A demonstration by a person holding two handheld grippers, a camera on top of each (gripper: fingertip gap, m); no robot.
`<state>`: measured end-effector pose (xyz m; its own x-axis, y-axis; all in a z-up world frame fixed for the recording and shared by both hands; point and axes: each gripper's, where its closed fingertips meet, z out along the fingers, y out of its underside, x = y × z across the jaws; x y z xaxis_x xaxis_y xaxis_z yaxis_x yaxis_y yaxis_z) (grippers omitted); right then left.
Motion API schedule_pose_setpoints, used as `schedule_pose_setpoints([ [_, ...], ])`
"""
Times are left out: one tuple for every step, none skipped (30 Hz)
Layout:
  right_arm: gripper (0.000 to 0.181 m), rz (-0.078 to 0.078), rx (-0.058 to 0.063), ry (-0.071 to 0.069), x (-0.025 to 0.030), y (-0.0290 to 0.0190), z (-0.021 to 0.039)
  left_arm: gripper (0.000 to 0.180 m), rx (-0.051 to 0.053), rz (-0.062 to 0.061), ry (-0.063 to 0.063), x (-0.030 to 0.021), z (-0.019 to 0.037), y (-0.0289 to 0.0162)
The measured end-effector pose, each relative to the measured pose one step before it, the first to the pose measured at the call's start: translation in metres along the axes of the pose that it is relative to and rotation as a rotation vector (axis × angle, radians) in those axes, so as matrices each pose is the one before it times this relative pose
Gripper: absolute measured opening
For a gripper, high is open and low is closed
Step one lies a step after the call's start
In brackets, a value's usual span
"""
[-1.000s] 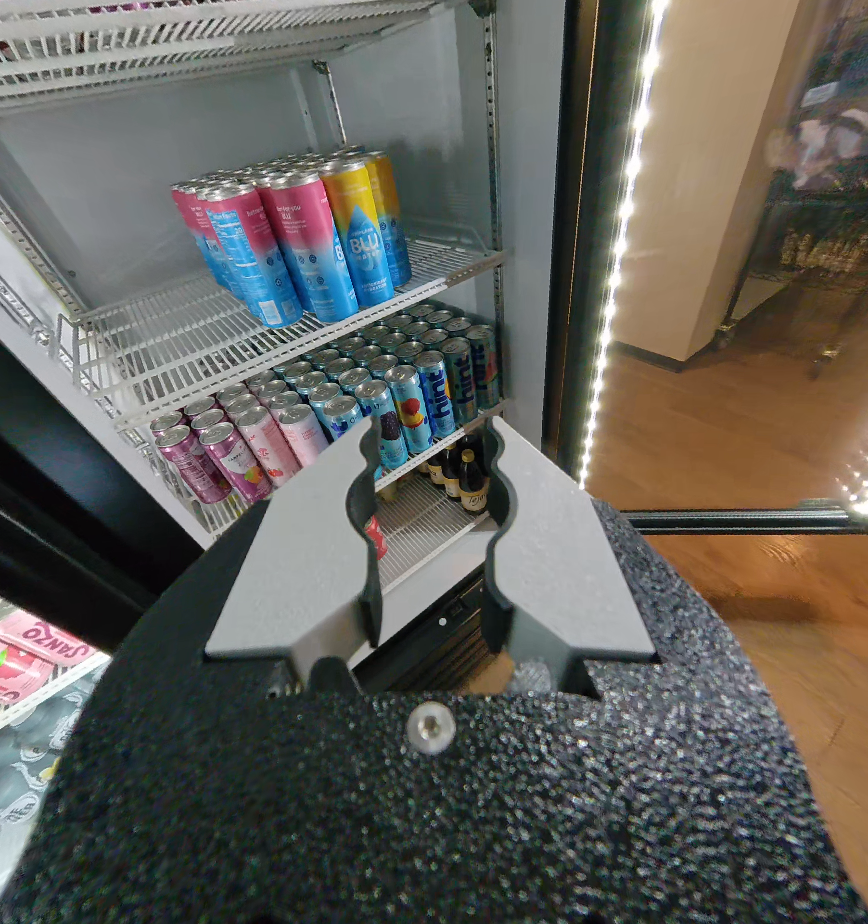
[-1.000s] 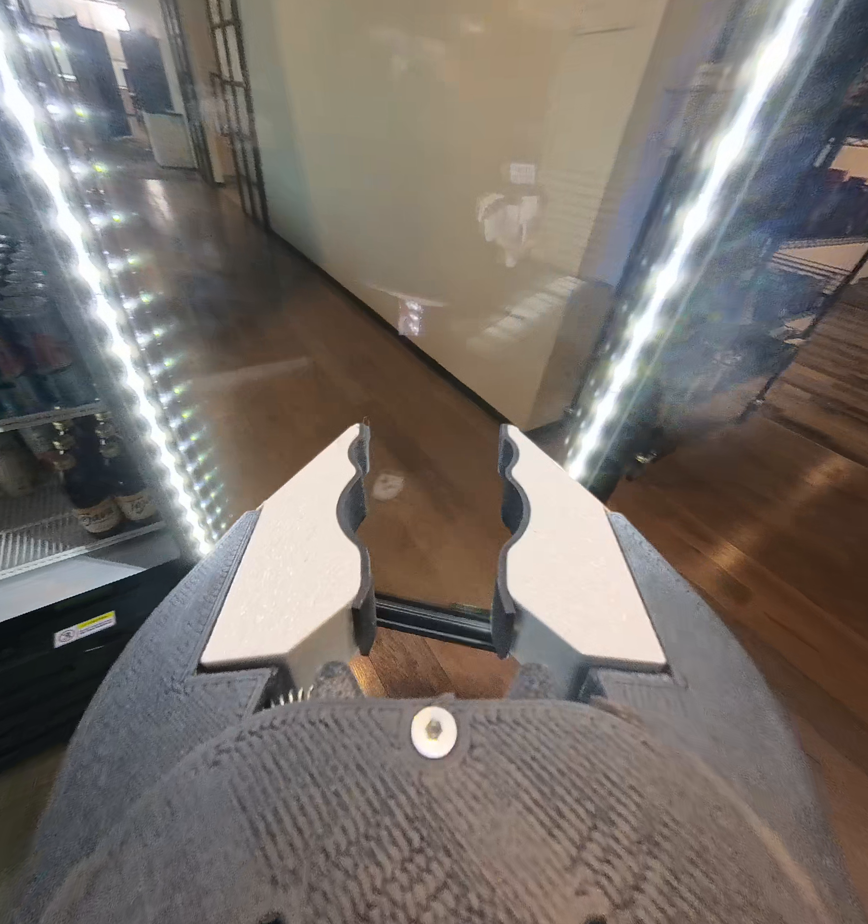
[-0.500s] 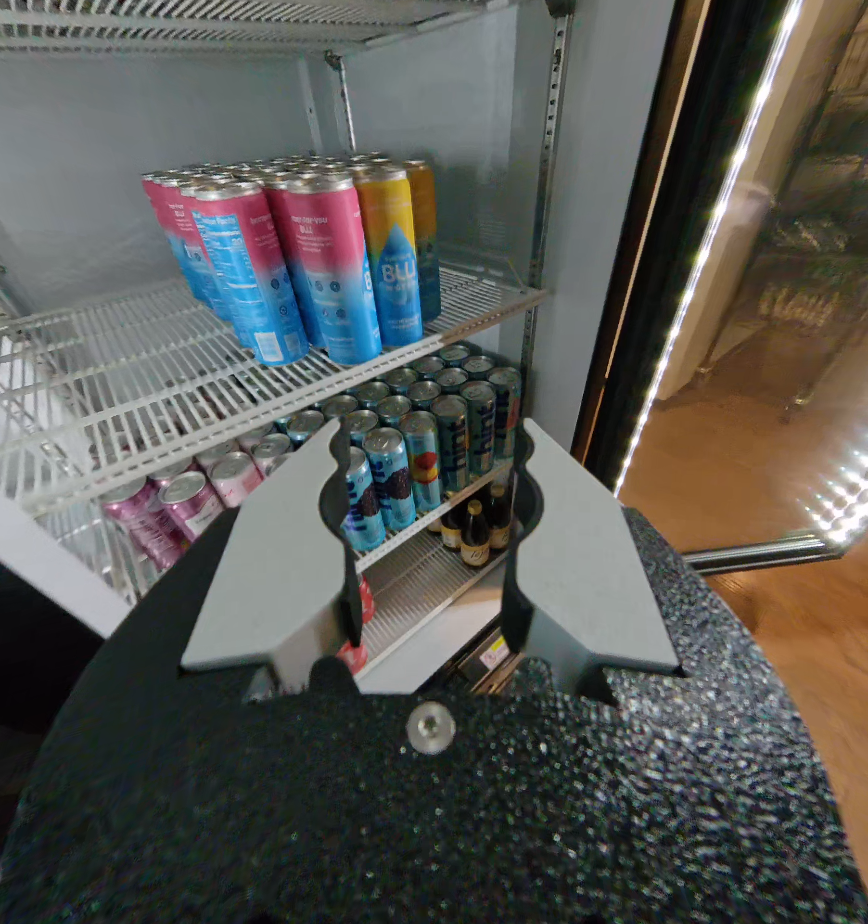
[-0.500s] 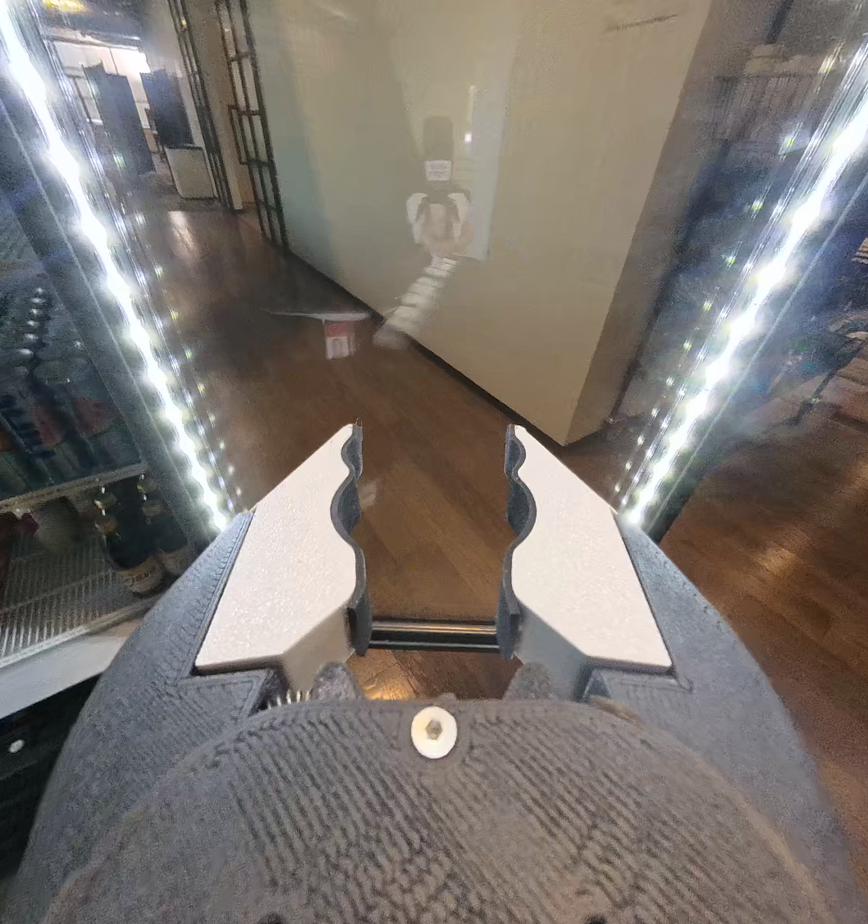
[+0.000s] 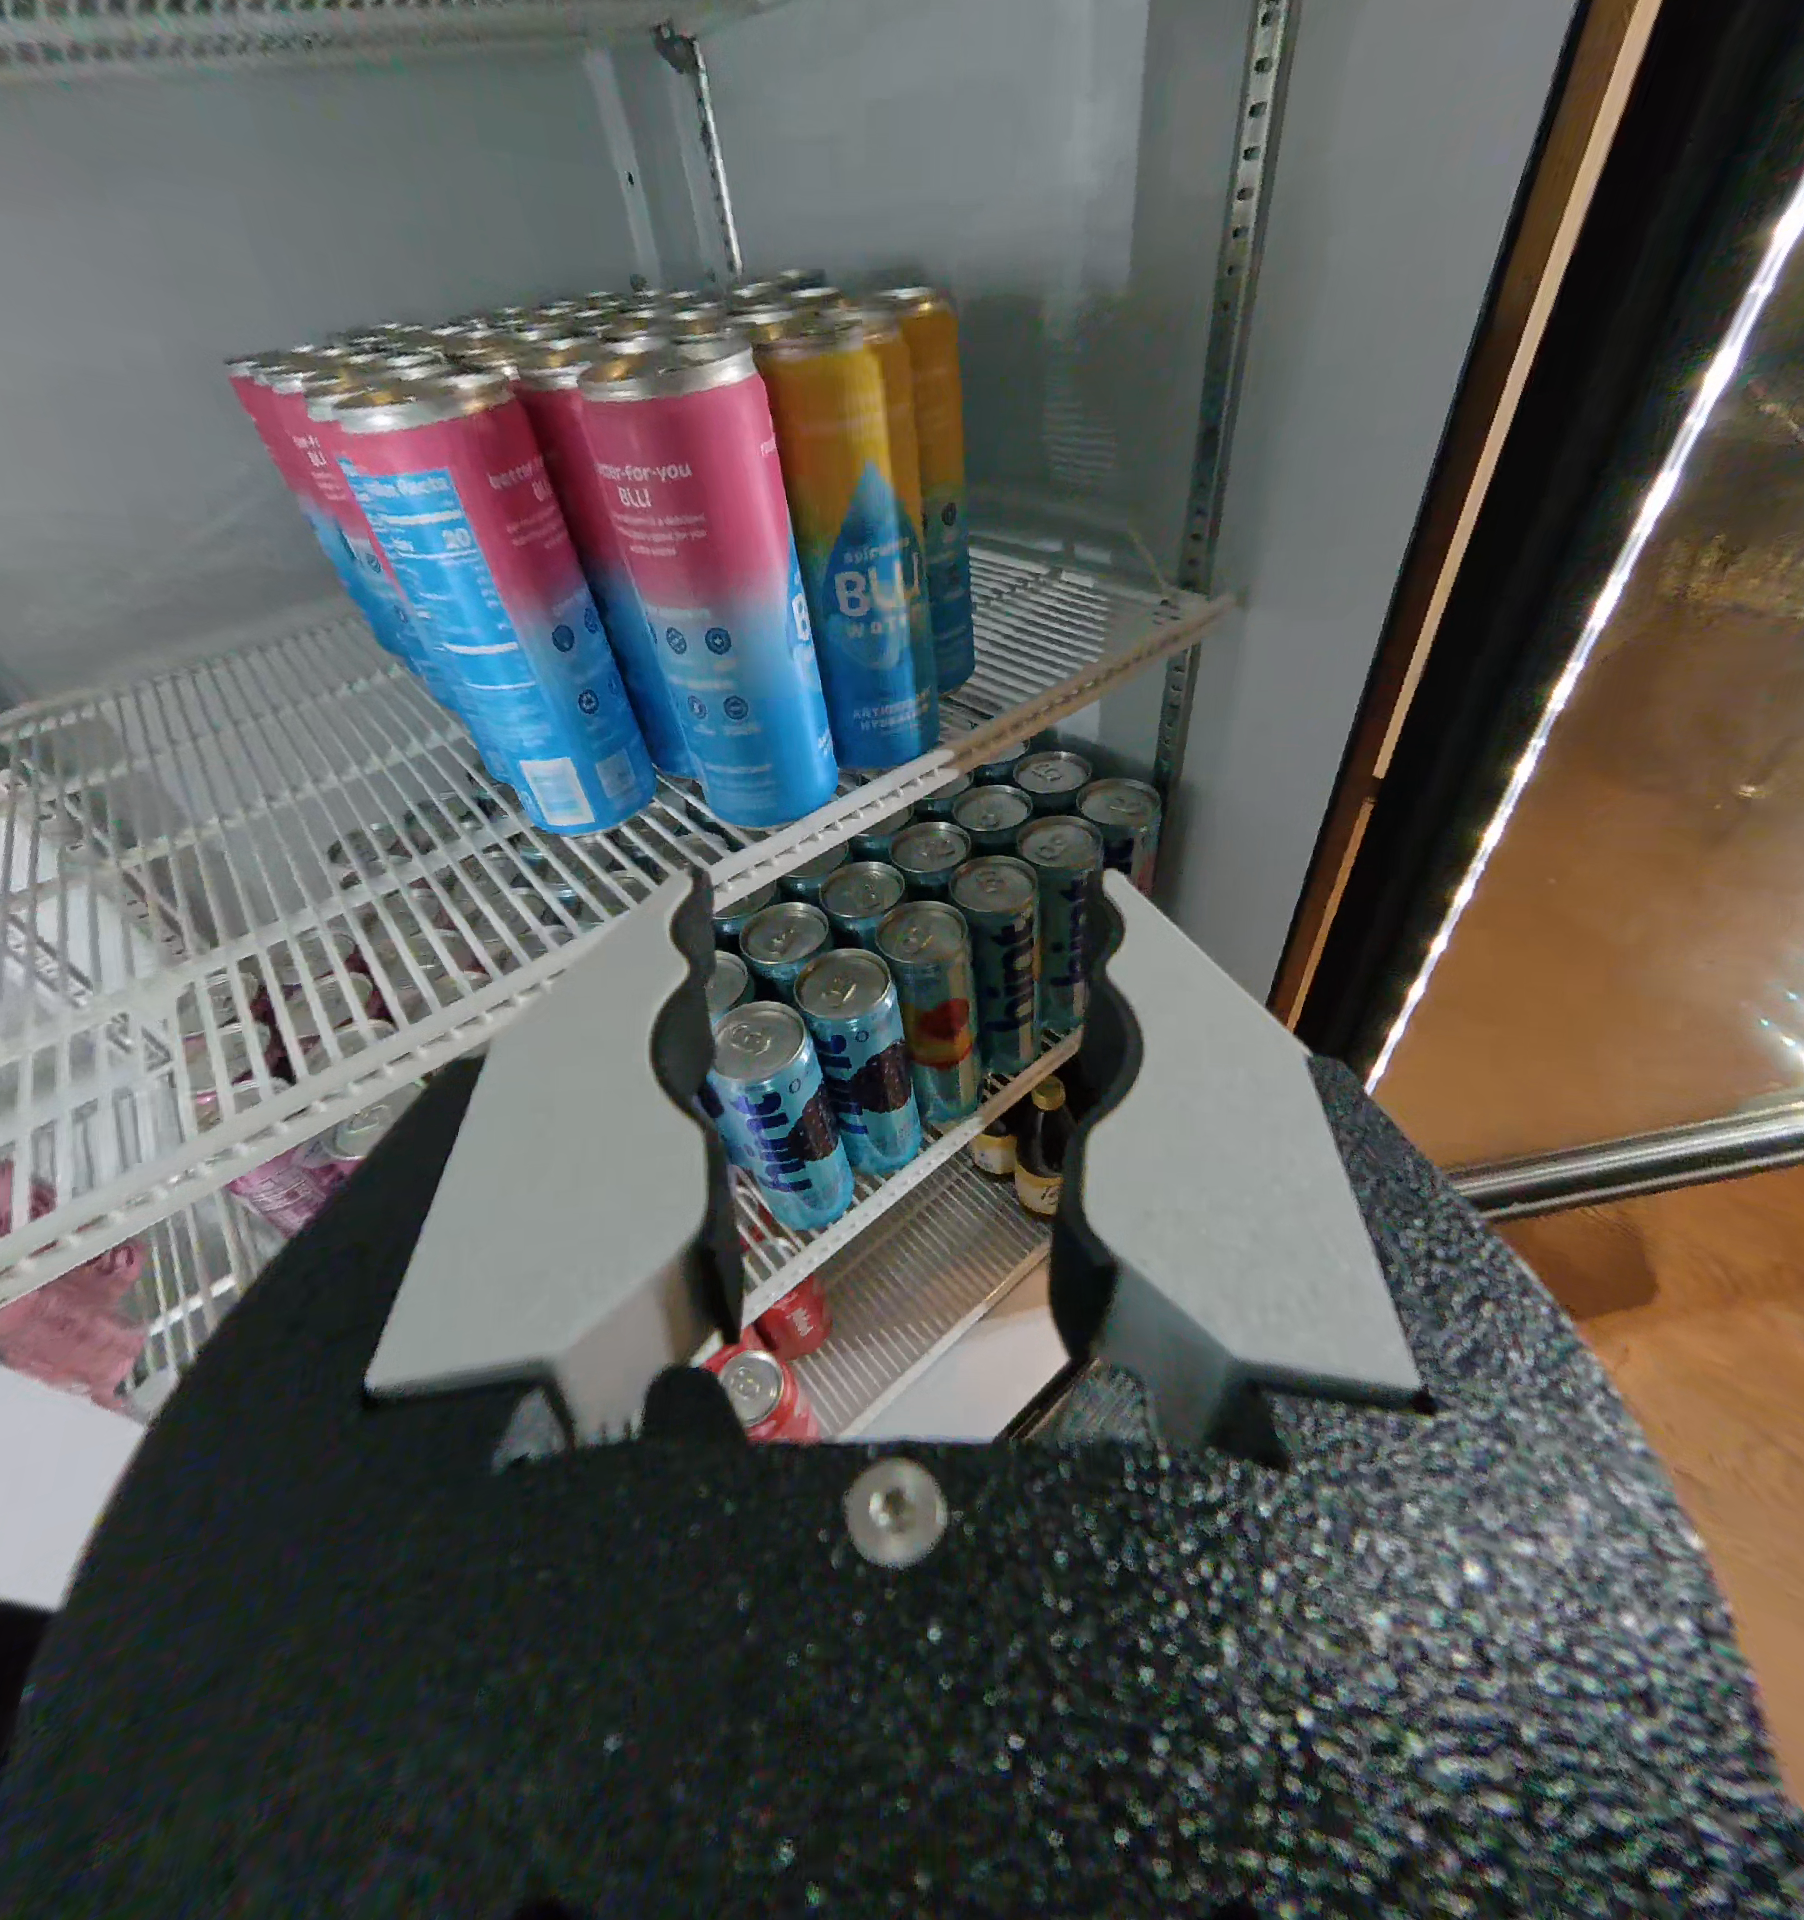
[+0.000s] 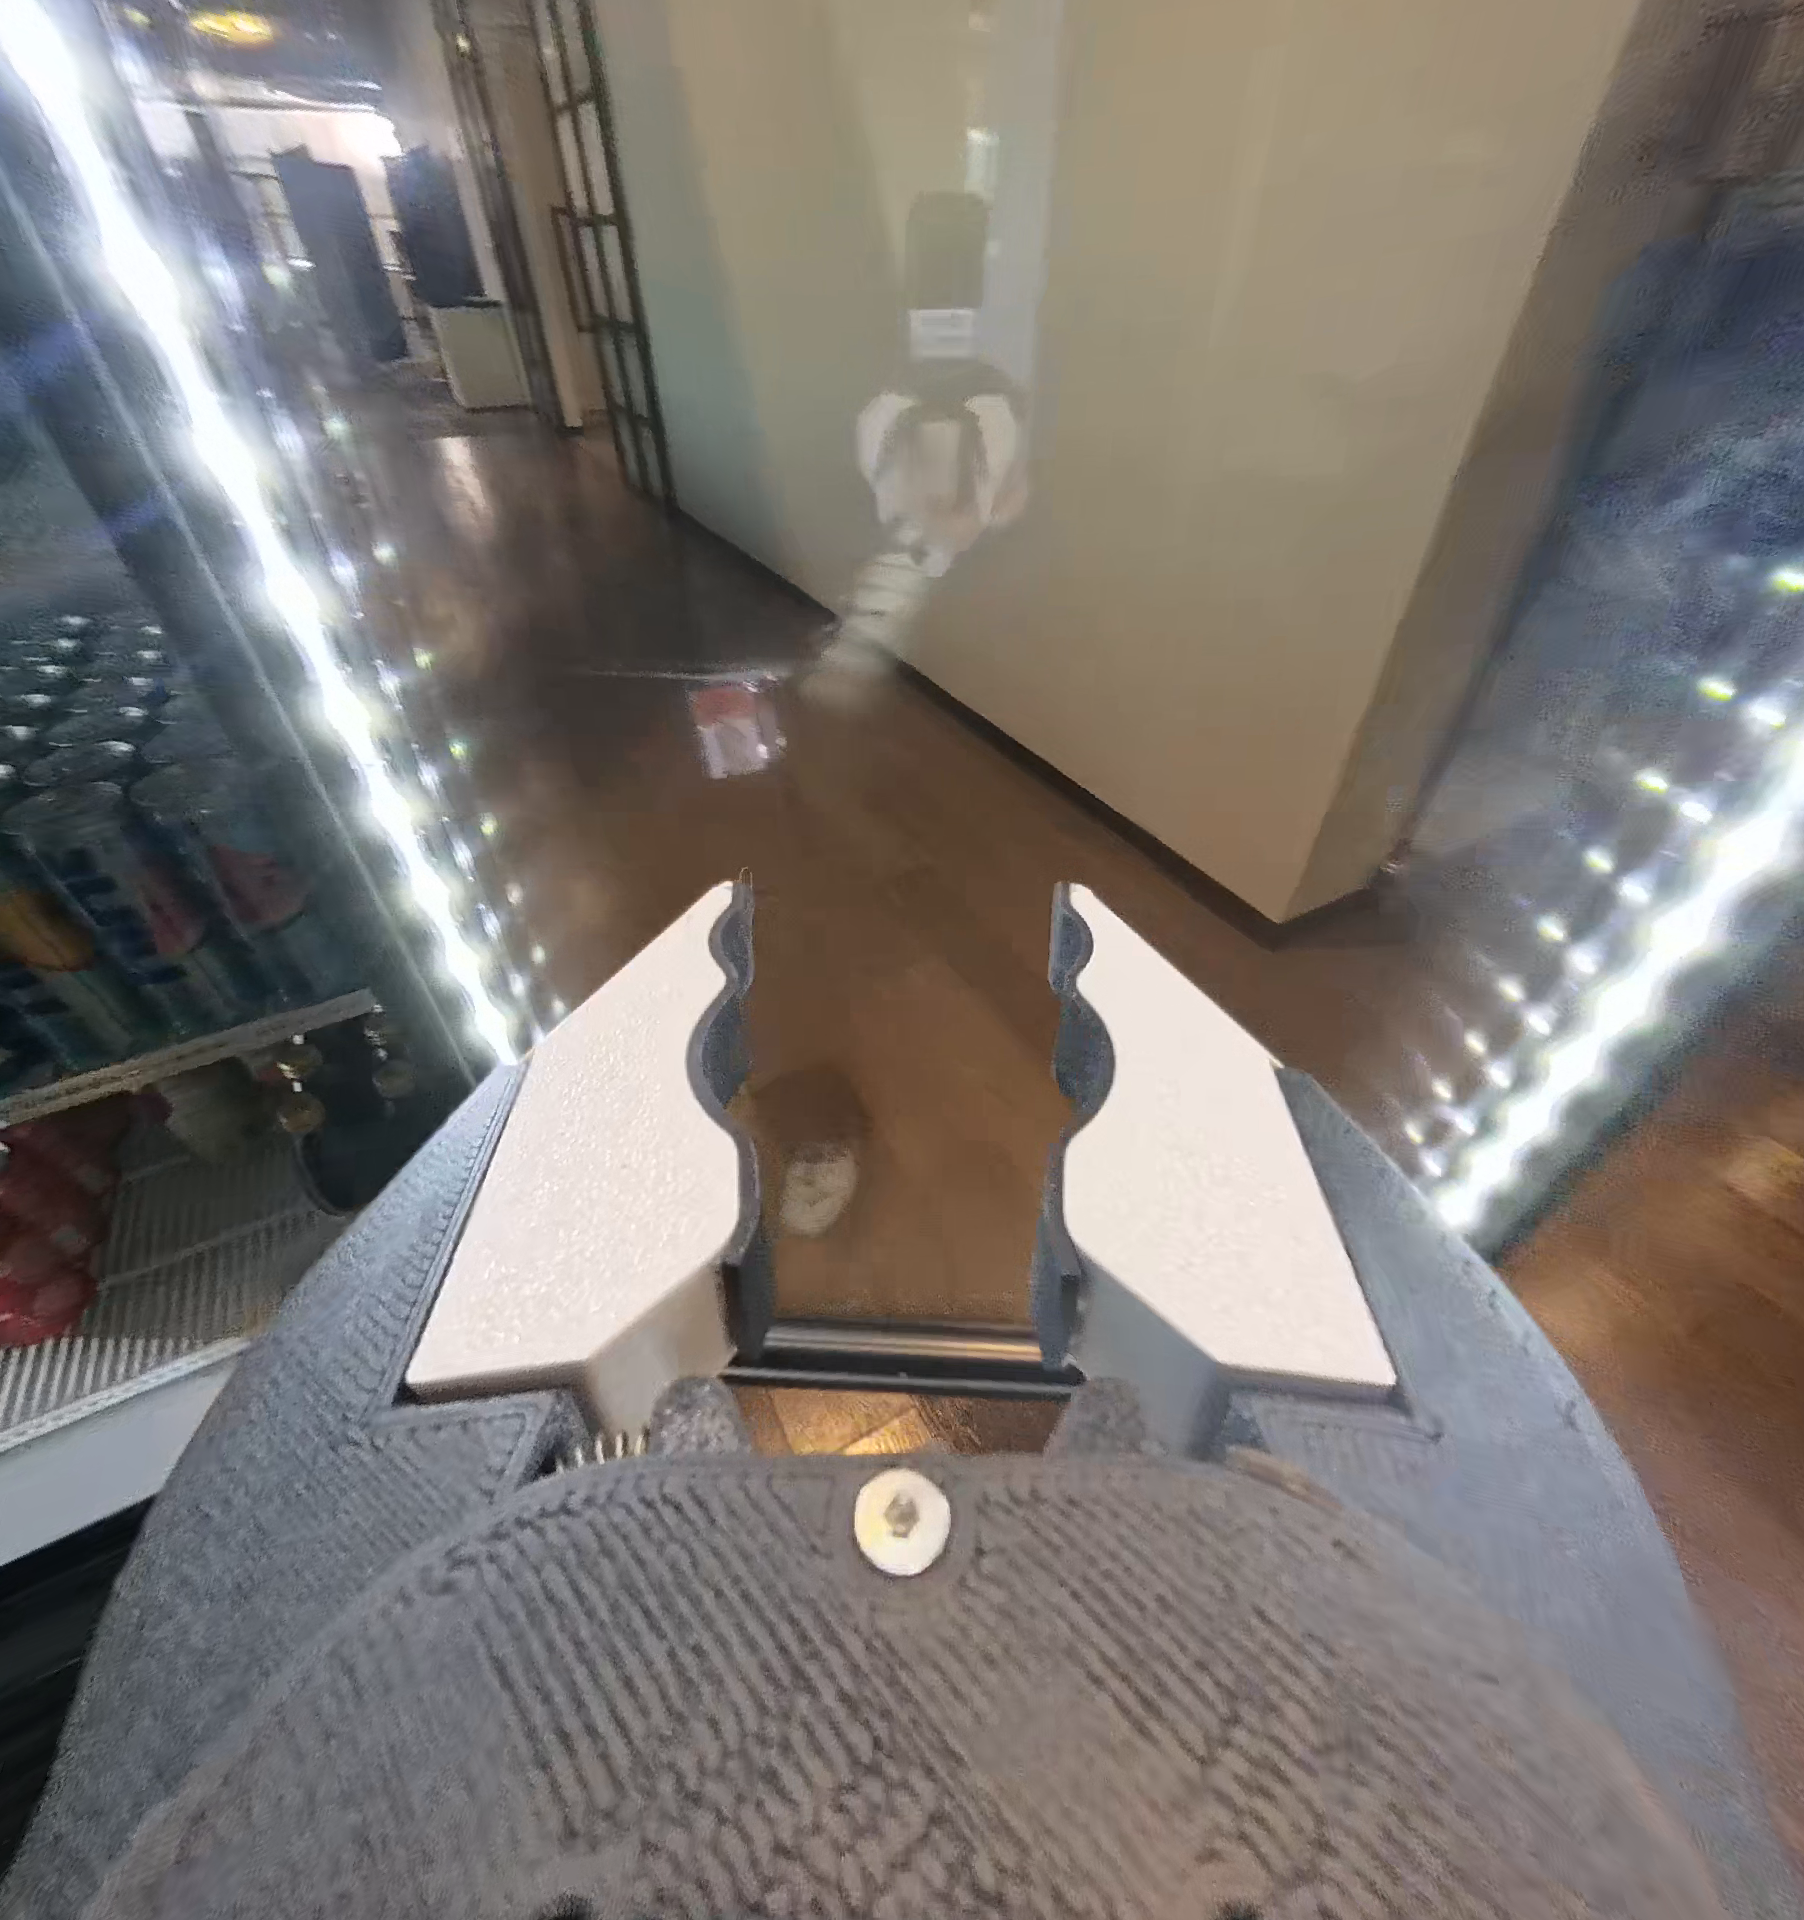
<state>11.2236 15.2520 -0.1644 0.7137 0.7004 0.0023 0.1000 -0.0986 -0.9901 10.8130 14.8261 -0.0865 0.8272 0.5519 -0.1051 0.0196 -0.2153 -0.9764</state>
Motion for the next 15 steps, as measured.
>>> schedule_pose_setpoints([
  [0.057, -0.0044, 0.0069, -0.0278, -0.00606, -0.00213, 0.00653, 0.068, -0.0046, -0.003, -0.0141, 0.00078, 0.00287, 0.00057],
  [0.056, -0.0041, 0.0012, -0.0311, -0.00691, -0.00134, 0.00648, 0.068, -0.005, -0.005, -0.0162, 0.00059, 0.00335, 0.00011],
  [0.057, -0.0007, -0.0025, -0.0359, -0.00755, -0.00159, 0.00583, 0.068, -0.0032, -0.0109, -0.0127, 0.00149, 0.00298, -0.00066],
  [0.057, 0.0052, 0.0001, -0.0326, -0.00686, -0.00236, 0.00522, 0.067, -0.0002, -0.0159, -0.0067, 0.00259, 0.00261, -0.00156],
  [0.057, 0.0084, 0.006, -0.0278, -0.00656, -0.00337, 0.00493, 0.066, 0.0025, -0.0143, -0.0023, 0.003, 0.00259, -0.00205],
  [0.056, 0.007, 0.0124, -0.027, -0.00676, -0.00377, 0.00436, 0.064, 0.0021, -0.0078, -0.0028, 0.00245, 0.00318, -0.00166],
  [0.056, 0.0035, 0.0118, -0.0244, -0.00739, -0.00319, 0.00463, 0.063, -0.0035, 0.0005, -0.0064, 0.00152, 0.00367, -0.00053],
  [0.055, -0.0051, 0.0081, -0.0309, -0.0087, -0.00147, 0.00466, 0.061, -0.0101, 0.0075, -0.0083, 0.00099, 0.00331, 0.00053],
  [0.055, -0.0191, 0.0013, -0.0338, -0.00924, -0.00066, 0.0046, 0.06, -0.011, 0.01, -0.0074, 0.00047, 0.00211, 0.00087],
  [0.054, -0.0258, -0.0009, -0.0239, -0.00769, -0.00025, 0.00454, 0.06, -0.0058, 0.0085, -0.0079, 0.00019, 0.00111, 0.00041],
  [0.054, -0.0222, 0.0, -0.0163, -0.00589, -0.00002, 0.00449, 0.059, -0.0017, 0.0033, -0.0102, -0.00001, 0.00063, 0.00022],
  [0.054, -0.0089, -0.0034, -0.0161, -0.00538, 0.00006, 0.00454, 0.058, -0.0025, -0.0043, -0.0088, -0.00005, 0.00013, 0.00071],
  [0.054, 0.0079, -0.0061, -0.0241, -0.00513, 0.00048, 0.00393, 0.058, -0.0014, -0.0093, -0.0039, 0.00052, -0.00003, 0.00065],
  [0.055, 0.0141, -0.0043, -0.0276, -0.00591, -0.00024, 0.00326, 0.058, 0.0017, -0.0083, 0.0, 0.00078, 0.00012, 0.00036],
  [0.055, 0.0034, -0.0006, -0.0237, -0.00524, -0.00015, 0.00299, 0.057, -0.0005, -0.0034, 0.0002, 0.00043, 0.00086, 0.00078],
])
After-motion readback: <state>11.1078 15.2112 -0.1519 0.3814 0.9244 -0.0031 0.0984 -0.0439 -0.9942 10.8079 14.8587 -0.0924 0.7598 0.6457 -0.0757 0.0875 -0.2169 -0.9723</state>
